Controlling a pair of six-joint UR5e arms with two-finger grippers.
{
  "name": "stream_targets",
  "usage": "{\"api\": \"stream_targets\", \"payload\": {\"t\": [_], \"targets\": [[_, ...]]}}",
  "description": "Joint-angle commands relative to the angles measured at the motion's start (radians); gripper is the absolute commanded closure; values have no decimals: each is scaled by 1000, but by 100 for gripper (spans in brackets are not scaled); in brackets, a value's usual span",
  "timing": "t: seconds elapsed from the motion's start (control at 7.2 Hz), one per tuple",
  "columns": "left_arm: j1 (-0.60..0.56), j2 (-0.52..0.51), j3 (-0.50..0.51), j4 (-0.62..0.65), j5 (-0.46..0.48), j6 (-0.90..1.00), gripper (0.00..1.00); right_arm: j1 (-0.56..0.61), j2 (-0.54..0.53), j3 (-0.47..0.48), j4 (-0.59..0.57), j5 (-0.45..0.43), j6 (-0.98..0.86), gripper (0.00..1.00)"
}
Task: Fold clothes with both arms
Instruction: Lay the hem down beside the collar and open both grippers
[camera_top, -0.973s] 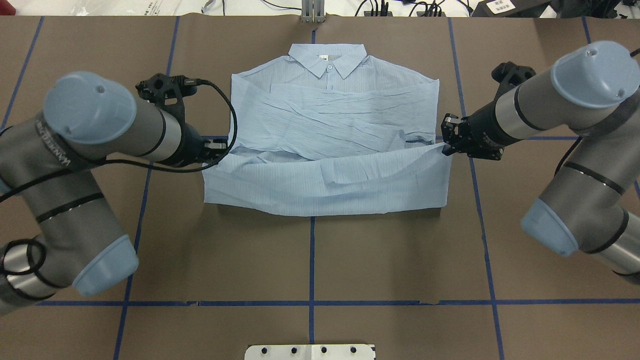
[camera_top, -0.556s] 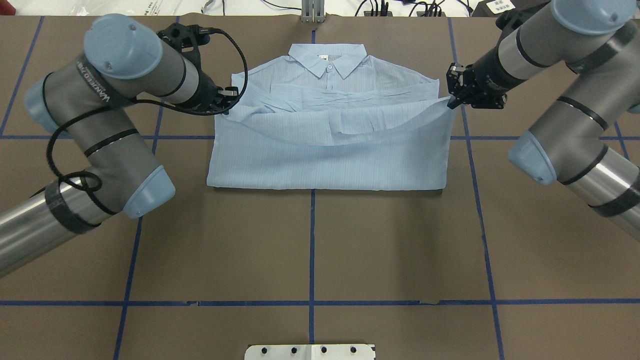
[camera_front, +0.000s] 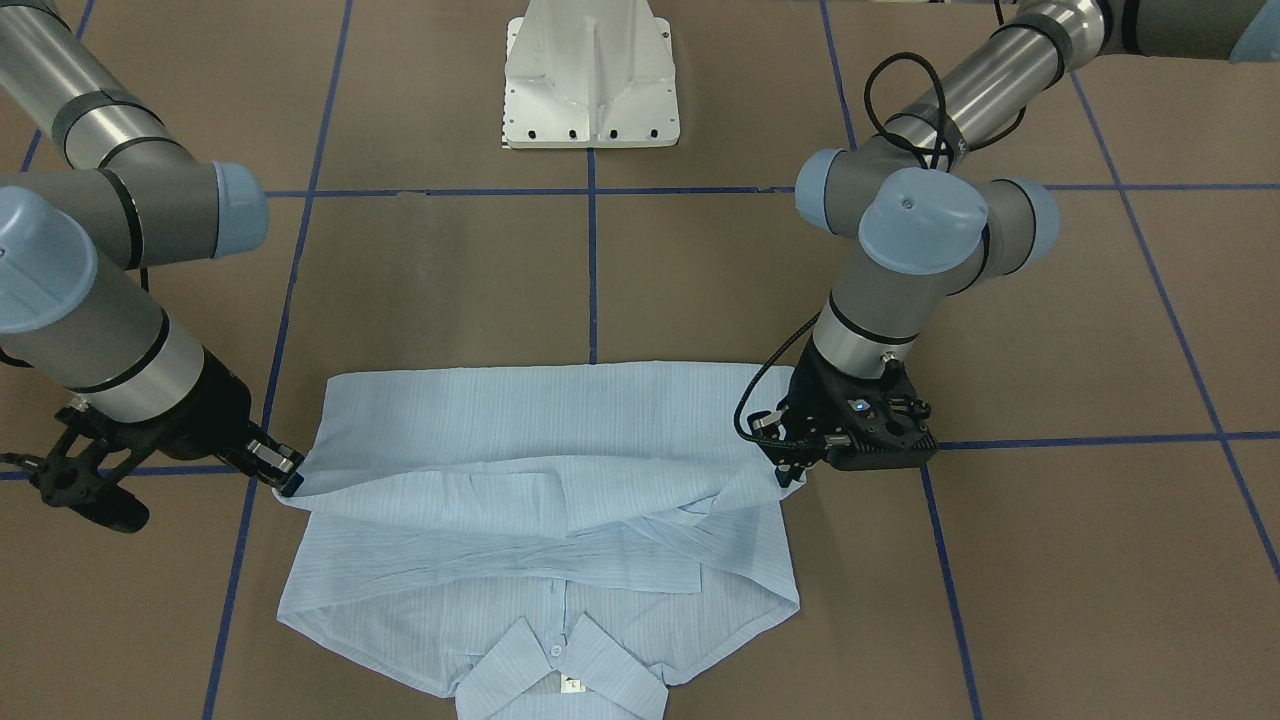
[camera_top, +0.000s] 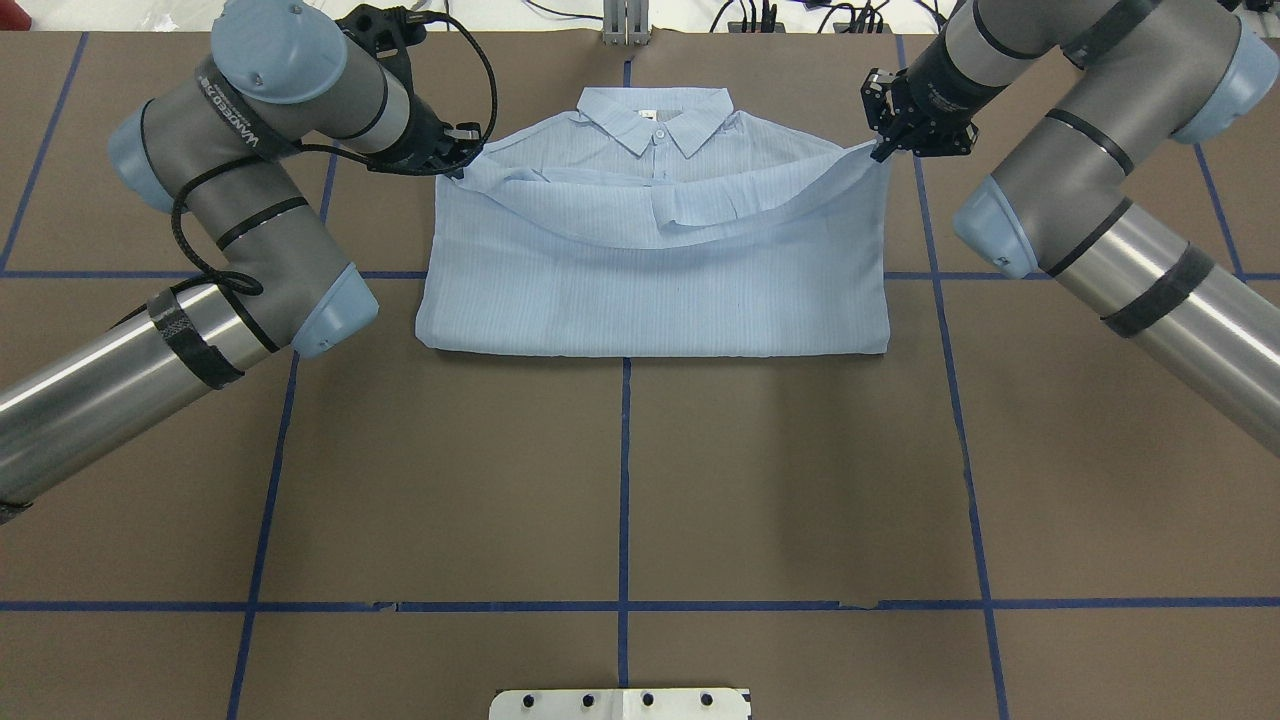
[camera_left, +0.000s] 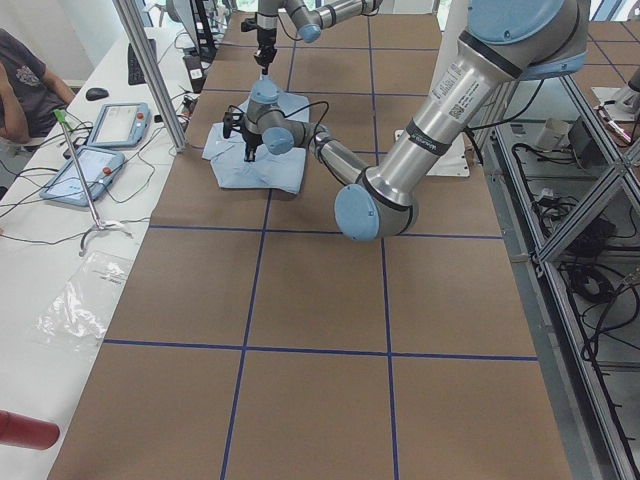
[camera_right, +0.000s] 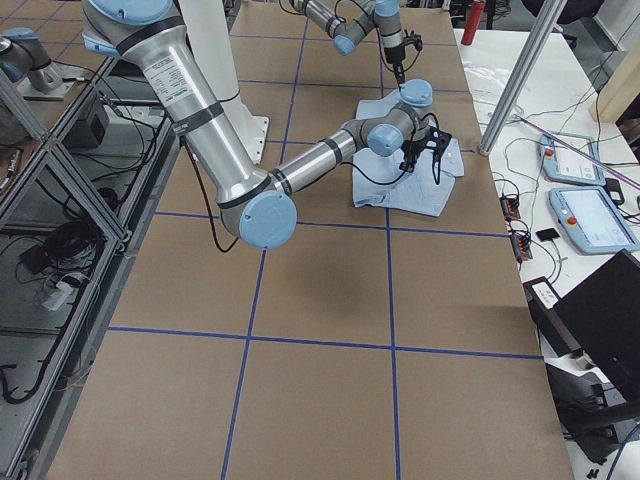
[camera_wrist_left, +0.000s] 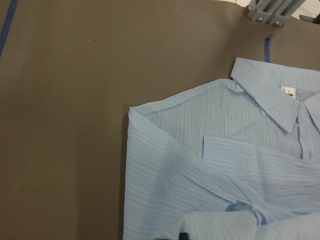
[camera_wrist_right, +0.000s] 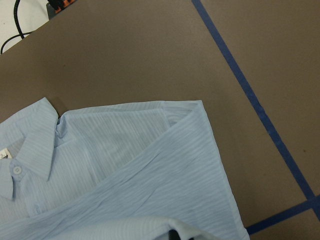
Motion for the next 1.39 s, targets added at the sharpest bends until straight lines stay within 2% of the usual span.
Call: {"api": "stream_targets", "payload": {"t": [0.0,0.69,1.25], "targets": [[-10,-7,75,-66,0,2,100,5,55,-96,1,-3,-19,100],[-21,-106,238,-126,1,0,100,16,86,-180,3,-9,-53,100],[-20,-149,280,-126,5,-3,100,51,83,-225,1,-5,-138,100]]}}
